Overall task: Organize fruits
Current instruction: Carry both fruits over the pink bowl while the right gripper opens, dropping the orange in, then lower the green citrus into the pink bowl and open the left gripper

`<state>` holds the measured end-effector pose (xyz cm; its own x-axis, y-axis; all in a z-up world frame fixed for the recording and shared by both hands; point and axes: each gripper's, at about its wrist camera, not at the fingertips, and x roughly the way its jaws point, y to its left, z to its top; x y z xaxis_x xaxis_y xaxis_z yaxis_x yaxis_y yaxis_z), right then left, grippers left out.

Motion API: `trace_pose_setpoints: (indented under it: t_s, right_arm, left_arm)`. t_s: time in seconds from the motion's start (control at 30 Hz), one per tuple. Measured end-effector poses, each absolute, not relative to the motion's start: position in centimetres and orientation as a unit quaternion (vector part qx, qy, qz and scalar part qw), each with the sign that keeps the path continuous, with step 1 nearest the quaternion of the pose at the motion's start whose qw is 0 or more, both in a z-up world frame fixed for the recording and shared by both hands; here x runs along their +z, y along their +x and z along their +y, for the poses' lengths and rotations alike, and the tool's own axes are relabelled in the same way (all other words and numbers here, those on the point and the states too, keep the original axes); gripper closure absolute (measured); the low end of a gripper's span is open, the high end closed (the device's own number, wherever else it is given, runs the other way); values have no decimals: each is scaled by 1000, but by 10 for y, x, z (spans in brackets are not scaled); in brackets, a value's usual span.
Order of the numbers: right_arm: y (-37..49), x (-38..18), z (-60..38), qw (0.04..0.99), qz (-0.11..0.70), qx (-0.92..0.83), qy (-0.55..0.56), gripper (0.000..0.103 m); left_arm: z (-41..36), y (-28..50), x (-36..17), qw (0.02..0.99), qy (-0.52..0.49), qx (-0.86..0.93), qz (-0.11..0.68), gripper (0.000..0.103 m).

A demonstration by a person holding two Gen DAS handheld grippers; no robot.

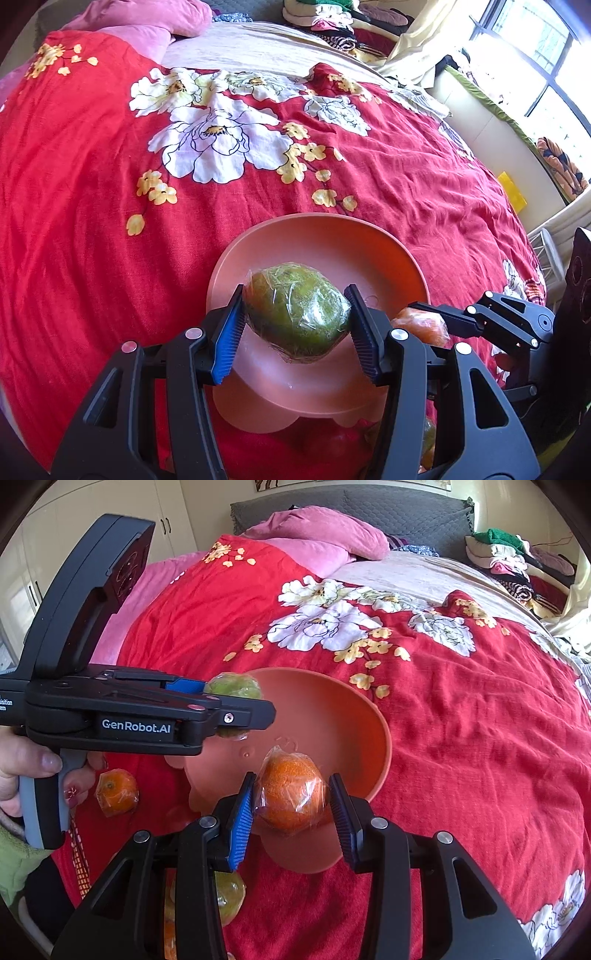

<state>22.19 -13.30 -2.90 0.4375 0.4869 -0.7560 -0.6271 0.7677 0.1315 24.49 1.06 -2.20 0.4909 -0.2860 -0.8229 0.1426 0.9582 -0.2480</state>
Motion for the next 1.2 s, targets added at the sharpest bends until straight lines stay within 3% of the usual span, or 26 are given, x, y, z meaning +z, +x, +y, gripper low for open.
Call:
trace_pose_setpoints:
  t_s: [0.93, 1.2]
  right_arm:
    - [223, -37, -128, 838, 423, 334, -91, 63]
    - [218, -31, -129, 841, 417, 332, -94, 50]
  left_arm:
    - [8, 251, -28, 856, -74, -128, 496, 58]
    - [7, 251, -29, 854, -79, -129, 497, 58]
